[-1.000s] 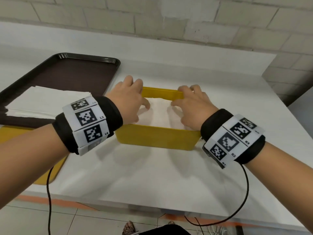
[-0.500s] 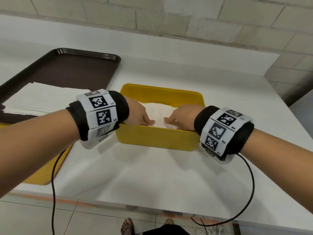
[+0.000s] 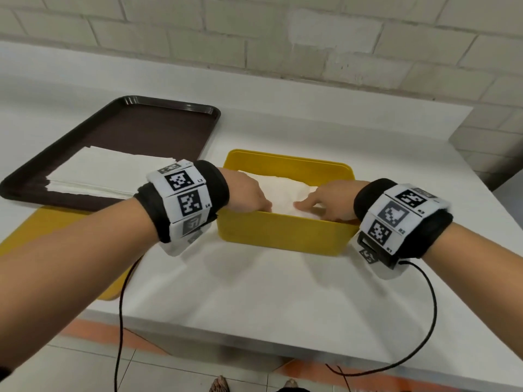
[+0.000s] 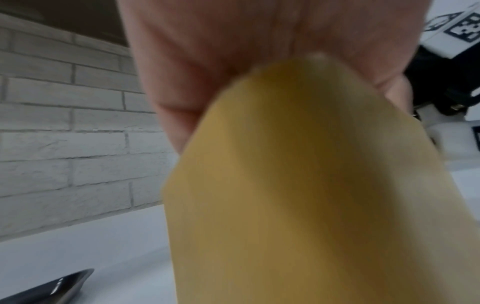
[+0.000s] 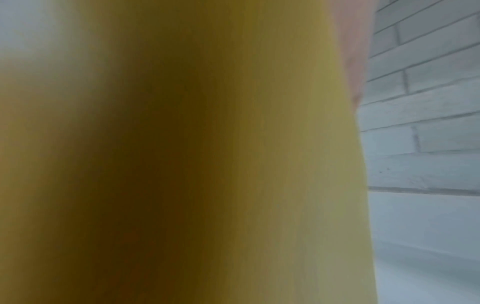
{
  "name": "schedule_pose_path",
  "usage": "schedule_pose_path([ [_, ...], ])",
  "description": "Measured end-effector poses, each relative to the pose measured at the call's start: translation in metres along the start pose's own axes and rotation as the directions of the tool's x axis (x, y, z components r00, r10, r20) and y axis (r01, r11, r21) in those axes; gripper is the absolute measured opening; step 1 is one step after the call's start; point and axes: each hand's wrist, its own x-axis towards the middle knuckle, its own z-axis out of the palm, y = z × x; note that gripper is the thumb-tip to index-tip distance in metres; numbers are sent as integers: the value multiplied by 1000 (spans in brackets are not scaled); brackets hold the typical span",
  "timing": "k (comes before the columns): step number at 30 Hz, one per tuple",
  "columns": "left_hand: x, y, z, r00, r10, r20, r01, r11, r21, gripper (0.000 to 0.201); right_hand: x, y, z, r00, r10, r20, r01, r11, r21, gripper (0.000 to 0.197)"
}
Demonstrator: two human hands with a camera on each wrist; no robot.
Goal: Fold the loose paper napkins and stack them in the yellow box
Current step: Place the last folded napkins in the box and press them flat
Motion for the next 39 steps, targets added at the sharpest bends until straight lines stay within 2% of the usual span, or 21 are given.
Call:
schedule_pose_path([
  [2,-9,-7,-1,994,78,-83,-88,987,-131,37,-6,1,-1,999,40,-17,-38,994,106,54],
  [4,-21,-17,0,975,137,-175,-183,943,-277,31,-16,1,-5,993,79,-90,-61,981,186,49],
  [6,-36,-30,1,950,157,-270,-261,874,-411,25,-29,-1,-12,965,106,-239,-39,962,270,42],
  [8,-56,-46,1,931,122,-345,-314,752,-580,22,-42,-11,-22,904,105,-414,64,926,373,36],
  [10,-77,-68,0,912,15,-409,-315,667,-676,22,-54,-30,-32,820,75,-568,225,870,439,27],
  [12,-96,-94,-1,881,-134,-453,-266,653,-709,22,-59,-55,-43,749,30,-662,359,822,443,18],
  [16,-116,-146,1,768,-441,-464,-128,605,-786,21,-33,-105,-63,687,36,-726,519,675,525,7],
  [19,-111,-187,4,712,-592,-378,27,561,-827,24,9,-142,-78,733,94,-674,524,555,647,10],
  [22,-96,-226,10,685,-697,-212,259,505,-823,31,51,-177,-92,833,88,-547,405,576,710,15],
  [25,-83,-251,16,659,-749,-64,429,444,-786,40,92,-200,-97,928,113,-354,221,597,771,32],
  [27,-75,-263,21,640,-768,-9,492,418,-763,47,116,-206,-96,958,94,-271,166,590,790,20],
  [28,-71,-268,23,637,-771,12,514,413,-752,49,122,-208,-96,963,77,-258,169,574,801,8],
  [30,-63,-275,28,642,-766,22,542,433,-720,50,135,-208,-96,969,57,-241,173,542,823,34],
  [31,-60,-278,30,636,-771,22,559,441,-703,50,139,-209,-96,971,64,-230,158,551,819,39],
  [35,-53,-287,34,611,-791,19,598,447,-665,53,151,-206,-102,968,144,-204,92,554,828,41],
  [39,-54,-293,33,607,-795,8,555,417,-720,47,162,-210,-109,954,223,-201,-2,675,738,40],
])
